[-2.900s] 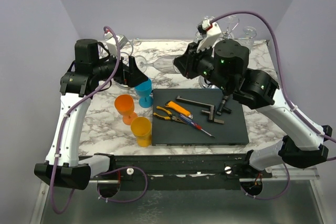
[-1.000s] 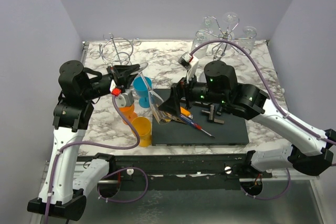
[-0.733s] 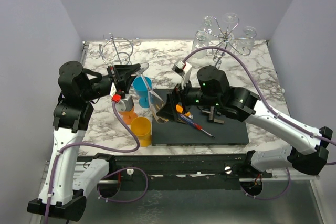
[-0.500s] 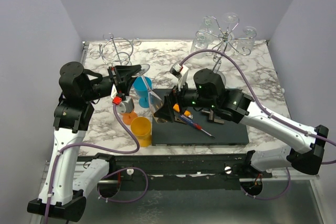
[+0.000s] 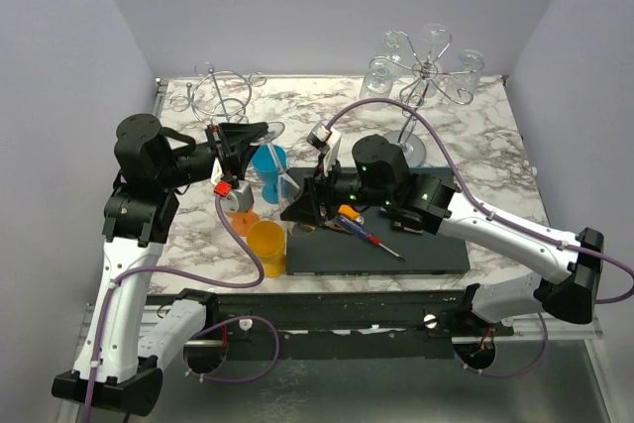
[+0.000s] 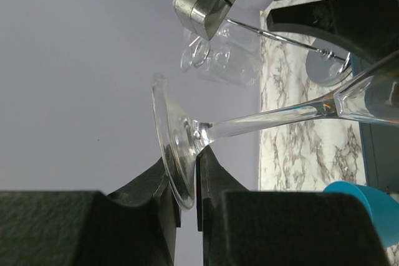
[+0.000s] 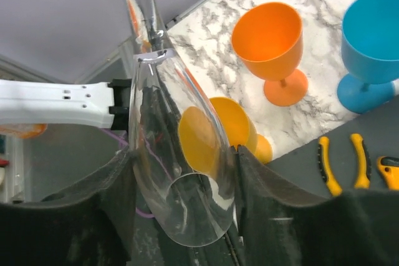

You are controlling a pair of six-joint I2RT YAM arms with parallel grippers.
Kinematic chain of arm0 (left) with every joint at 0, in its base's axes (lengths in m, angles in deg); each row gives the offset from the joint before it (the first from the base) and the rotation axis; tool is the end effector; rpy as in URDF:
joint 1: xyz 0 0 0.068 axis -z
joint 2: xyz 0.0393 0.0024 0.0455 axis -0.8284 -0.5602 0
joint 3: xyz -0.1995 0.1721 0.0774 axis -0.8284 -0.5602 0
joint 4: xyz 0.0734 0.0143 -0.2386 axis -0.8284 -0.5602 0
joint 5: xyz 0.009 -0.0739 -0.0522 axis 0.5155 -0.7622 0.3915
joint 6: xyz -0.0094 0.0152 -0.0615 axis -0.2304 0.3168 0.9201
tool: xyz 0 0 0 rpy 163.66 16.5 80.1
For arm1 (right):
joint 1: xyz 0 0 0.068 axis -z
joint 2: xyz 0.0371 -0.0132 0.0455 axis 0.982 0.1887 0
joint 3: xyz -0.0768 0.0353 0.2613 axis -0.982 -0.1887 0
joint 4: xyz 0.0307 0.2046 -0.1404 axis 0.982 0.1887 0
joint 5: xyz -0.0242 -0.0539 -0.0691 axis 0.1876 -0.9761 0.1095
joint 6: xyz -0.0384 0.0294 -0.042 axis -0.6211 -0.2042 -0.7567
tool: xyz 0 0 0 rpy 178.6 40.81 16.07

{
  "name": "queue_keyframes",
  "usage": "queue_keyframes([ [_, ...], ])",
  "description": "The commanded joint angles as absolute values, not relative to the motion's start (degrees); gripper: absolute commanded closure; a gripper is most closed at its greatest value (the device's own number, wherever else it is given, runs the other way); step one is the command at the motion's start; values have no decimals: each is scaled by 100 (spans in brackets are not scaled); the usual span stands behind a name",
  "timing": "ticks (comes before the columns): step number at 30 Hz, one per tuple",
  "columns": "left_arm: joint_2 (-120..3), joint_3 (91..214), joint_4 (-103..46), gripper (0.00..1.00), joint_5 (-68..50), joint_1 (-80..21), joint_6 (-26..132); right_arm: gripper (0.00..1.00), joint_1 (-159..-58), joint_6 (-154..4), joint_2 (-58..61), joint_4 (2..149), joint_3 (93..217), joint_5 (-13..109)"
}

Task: Place the wine glass upside down on the wine glass rack
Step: Turn the wine glass upside down at the wine rack.

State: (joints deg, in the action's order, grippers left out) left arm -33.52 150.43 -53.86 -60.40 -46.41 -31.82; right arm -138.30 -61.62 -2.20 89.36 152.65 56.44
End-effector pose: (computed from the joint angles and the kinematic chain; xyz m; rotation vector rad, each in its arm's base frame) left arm 0.1400 -0.0669 0.4458 1.5056 0.5568 0.0132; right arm 0.1484 0.2755 0.3788 -0.8801 1.8681 1.1731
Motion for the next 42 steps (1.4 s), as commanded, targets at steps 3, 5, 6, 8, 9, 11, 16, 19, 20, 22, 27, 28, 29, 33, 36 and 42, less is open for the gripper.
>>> queue_keyframes([
  [3, -3346, 15046, -5215, 100, -6294, -4609, -3454, 89, -13852, -6183, -531, 8793, 14953, 4682],
  [5, -3351, 15033, -5213, 59, -6284, -4600, -3364, 98, -13846, -6248, -697, 8641, 14770, 4260],
  [6, -3362, 15026, -5208, 33, -6261, -4600, -3318, 99, -13851, -6316, -798, 8561, 14690, 4084],
  [8, -3352, 15005, -5192, 5, -6193, -4587, -3220, 99, -13847, -6407, -972, 8415, 14542, 3566],
  [9, -3352, 14991, -5173, 1, -6154, -4582, -3131, 100, -13845, -6478, -1074, 8386, 14478, 3359],
  [11, -3360, 14993, -5153, 1, -6035, -4582, -2864, 99, -13845, -6639, -1277, 8388, 14354, 2794],
  [16, -3458, 15049, -5091, 1, -5558, -4582, -1392, 99, -13839, -6914, -2113, 8181, 13652, 1486],
  [19, -3477, 15054, -5090, 1, -5360, -4581, -553, 100, -13815, -7118, -2625, 7868, 13083, 1044],
  [20, -3468, 15021, -5090, 1, -5359, -4582, -355, 99, -13802, -7202, -2801, 7764, 12891, 955],
  [22, -3421, 14921, -5045, 1, -5380, -4582, -89, 99, -13768, -7345, -3108, 7563, 12573, 798],
  [27, -3325, 14651, -4685, 1, -5316, -4582, 542, 99, -13426, -7561, -3566, 7196, 12026, 634],
  [28, -3333, 14638, -4624, 1, -5300, -4582, 649, 99, -13236, -7550, -3596, 7186, 11966, 725],
  [29, -3346, 14633, -4591, 1, -5292, -4582, 759, 99, -13022, -7510, -3601, 7184, 11911, 881],
  [33, -3416, 14643, -4449, 1, -5253, -4578, 1130, 100, -11877, -7282, -3493, 7088, 11785, 1793],
  [36, -3411, 14611, -4416, 1, -5231, -4582, 1138, 100, -11516, -7341, -3356, 6840, 11741, 2084],
  [42, -3362, 14550, -4361, 1, -5225, -4582, 1133, 99, -11169, -7363, -2899, 6661, 11914, 2400],
])
